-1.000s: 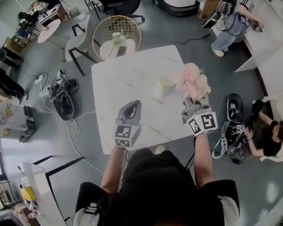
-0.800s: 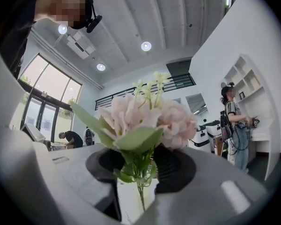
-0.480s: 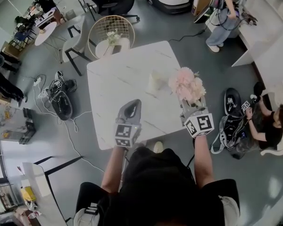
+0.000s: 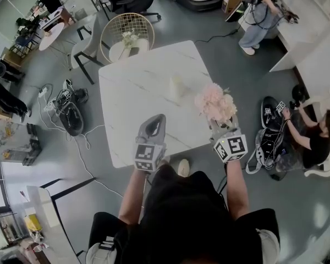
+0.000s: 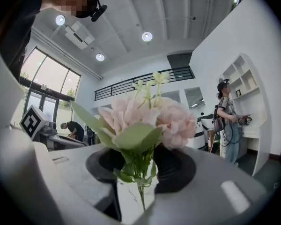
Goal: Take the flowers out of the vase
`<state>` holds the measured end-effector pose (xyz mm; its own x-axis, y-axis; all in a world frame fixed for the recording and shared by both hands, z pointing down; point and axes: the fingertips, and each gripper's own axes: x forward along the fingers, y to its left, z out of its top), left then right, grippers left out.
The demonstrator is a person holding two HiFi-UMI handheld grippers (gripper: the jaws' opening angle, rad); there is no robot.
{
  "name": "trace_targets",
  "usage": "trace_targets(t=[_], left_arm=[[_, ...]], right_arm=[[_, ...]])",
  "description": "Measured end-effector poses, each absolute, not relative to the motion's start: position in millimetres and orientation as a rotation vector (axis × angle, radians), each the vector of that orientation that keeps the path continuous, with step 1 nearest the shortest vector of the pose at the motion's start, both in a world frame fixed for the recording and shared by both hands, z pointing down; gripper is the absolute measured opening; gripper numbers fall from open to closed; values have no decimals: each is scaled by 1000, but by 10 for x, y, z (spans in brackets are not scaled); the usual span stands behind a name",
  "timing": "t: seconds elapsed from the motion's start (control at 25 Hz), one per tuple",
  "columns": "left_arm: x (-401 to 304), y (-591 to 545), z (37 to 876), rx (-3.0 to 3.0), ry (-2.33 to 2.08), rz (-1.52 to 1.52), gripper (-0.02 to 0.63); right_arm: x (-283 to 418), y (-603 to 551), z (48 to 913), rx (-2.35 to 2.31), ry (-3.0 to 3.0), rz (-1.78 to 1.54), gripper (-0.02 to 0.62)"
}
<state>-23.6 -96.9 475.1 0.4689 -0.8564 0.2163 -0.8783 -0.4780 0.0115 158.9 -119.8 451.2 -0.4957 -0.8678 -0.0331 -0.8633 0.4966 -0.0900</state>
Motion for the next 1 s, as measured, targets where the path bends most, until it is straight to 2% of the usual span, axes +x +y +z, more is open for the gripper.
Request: trace_targets(t=[1.0], left_arm=[[-67,-718,4860,2612,-1497,288,8]], right_arm=[[1639,-753,4937,-1545,2686,-195,178]])
